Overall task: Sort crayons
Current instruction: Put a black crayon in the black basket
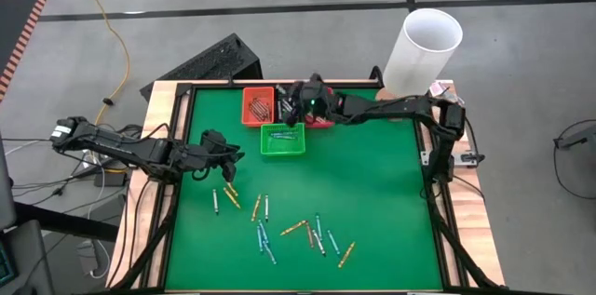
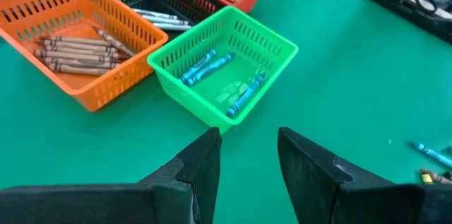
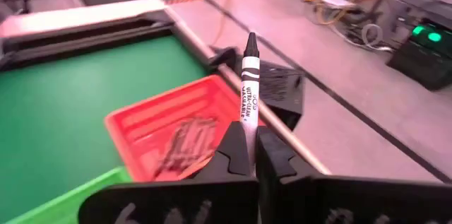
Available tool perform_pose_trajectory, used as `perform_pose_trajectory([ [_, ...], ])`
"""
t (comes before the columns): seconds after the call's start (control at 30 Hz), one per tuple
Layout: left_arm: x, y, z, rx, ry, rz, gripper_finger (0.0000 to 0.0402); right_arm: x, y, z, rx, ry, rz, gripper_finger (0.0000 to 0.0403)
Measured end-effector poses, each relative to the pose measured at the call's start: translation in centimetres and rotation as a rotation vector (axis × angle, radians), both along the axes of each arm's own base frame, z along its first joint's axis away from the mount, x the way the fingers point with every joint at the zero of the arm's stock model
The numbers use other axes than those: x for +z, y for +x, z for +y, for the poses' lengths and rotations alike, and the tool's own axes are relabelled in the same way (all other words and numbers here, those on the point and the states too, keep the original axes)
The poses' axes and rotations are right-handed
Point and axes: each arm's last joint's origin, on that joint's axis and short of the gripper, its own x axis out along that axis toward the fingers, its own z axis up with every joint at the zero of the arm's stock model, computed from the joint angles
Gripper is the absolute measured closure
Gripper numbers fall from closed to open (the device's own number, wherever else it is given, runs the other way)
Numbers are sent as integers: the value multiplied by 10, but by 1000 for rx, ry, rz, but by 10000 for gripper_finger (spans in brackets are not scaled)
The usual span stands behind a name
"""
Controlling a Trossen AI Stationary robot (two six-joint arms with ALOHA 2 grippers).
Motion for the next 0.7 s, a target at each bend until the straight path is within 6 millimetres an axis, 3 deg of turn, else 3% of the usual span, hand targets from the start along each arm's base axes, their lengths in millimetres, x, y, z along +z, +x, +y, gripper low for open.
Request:
perform_pose_trajectory([
  [0.3, 0, 0, 0, 5, 2, 0, 271, -11, -13, -26, -86, 50, -3, 400],
  [0.7, 0, 0, 0, 6, 2, -2, 271, -22, -20, -34, -137, 124, 2, 400],
])
